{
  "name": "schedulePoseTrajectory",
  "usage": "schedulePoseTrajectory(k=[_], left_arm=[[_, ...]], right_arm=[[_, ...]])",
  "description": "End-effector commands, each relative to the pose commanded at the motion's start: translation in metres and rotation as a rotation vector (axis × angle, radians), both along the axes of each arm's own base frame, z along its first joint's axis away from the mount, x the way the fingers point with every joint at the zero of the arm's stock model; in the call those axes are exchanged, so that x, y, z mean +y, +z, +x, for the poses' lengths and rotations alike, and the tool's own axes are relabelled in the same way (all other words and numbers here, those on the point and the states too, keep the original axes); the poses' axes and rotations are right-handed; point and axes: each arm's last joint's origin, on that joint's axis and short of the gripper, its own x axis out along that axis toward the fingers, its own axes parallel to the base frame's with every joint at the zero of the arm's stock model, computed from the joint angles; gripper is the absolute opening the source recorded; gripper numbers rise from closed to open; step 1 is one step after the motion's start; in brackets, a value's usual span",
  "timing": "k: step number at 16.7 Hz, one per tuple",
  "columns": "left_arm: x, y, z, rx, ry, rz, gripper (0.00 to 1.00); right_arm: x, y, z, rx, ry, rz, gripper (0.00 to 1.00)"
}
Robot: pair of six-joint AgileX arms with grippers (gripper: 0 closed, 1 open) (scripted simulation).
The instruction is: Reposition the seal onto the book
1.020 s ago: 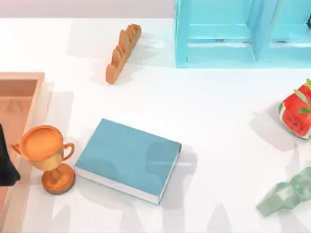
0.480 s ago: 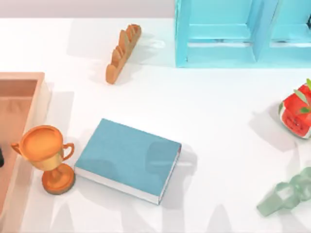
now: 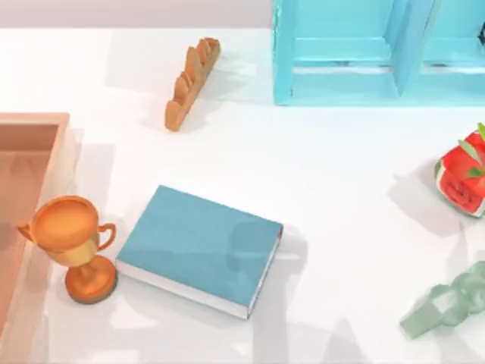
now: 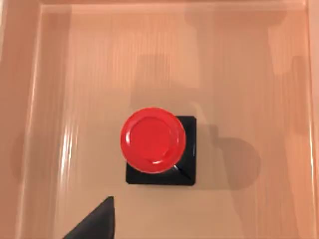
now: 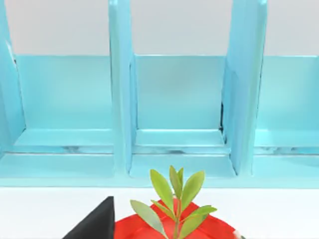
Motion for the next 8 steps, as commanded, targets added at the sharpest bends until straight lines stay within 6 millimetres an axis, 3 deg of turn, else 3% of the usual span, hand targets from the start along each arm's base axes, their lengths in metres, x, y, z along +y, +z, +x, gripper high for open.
schedulePoseTrajectory(k=[4,8], left_arm=[[0.024,-0.001,0.058,0.283,0.0,-0.03,1.0],[0.046,-0.014,0.1,0.484,-0.003,-0.066,1.0]], right_arm=[[0.0,0.0,0.0,0.0,0.0,0.0,1.0],[0.0,0.0,0.0,0.0,0.0,0.0,1.0]])
